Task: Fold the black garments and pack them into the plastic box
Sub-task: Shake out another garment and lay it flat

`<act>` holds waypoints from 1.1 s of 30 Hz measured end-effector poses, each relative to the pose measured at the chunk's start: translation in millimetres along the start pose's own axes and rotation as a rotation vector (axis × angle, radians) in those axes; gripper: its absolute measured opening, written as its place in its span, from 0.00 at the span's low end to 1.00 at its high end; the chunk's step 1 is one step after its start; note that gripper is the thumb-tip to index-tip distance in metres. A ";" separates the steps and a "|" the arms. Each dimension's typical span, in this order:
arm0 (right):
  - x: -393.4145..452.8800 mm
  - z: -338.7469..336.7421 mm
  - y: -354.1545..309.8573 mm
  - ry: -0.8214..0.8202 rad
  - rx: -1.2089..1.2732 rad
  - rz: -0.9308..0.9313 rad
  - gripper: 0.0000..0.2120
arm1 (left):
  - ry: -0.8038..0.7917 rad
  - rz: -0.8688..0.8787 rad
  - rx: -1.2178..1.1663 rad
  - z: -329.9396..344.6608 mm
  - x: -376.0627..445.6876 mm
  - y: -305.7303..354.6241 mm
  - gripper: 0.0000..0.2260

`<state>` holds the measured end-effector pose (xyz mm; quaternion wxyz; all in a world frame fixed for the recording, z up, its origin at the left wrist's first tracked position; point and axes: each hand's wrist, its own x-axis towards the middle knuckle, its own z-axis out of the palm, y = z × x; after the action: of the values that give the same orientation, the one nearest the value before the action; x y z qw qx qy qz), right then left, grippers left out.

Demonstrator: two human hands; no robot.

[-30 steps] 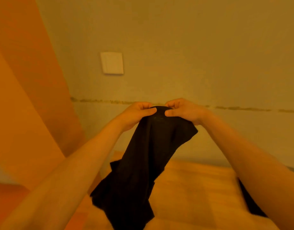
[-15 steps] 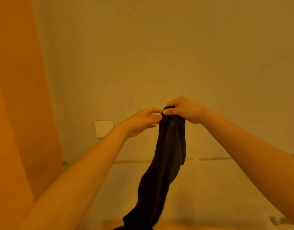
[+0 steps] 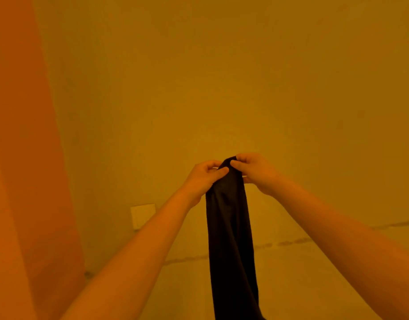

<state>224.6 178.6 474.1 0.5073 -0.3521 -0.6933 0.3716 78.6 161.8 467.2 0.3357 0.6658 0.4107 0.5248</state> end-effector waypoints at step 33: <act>-11.4 25.4 -2.0 0.238 0.071 -0.245 0.11 | 0.260 0.121 0.056 0.0 8.2 19.5 0.09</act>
<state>202.6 163.8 465.5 0.6394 -0.2883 -0.6525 0.2868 83.4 160.6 487.8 0.2286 0.6250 0.4242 0.6142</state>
